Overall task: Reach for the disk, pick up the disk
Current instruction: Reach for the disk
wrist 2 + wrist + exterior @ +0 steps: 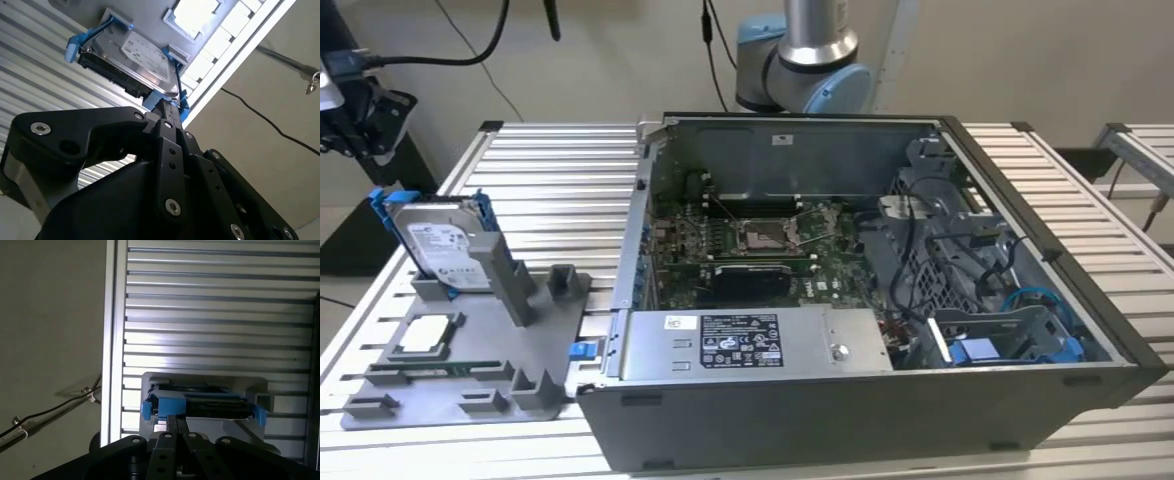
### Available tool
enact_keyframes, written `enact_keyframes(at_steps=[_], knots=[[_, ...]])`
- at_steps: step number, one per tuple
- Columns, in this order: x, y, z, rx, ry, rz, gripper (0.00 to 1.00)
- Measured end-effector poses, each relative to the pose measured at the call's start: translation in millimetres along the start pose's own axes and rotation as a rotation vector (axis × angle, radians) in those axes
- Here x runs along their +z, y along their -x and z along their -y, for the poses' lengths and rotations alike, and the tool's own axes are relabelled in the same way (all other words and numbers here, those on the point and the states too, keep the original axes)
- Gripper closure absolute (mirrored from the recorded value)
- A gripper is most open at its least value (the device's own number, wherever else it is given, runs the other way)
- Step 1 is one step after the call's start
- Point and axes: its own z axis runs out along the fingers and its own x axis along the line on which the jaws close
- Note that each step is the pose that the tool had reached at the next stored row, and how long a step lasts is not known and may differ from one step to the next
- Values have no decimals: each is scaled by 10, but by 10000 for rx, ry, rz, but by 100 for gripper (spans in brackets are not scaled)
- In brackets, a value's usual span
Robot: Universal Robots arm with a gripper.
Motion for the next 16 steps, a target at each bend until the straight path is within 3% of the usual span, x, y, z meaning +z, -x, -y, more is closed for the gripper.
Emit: enact_keyframes(at_steps=[16], knots=[[-1, -1, 11, -127, -2, -6, 100]])
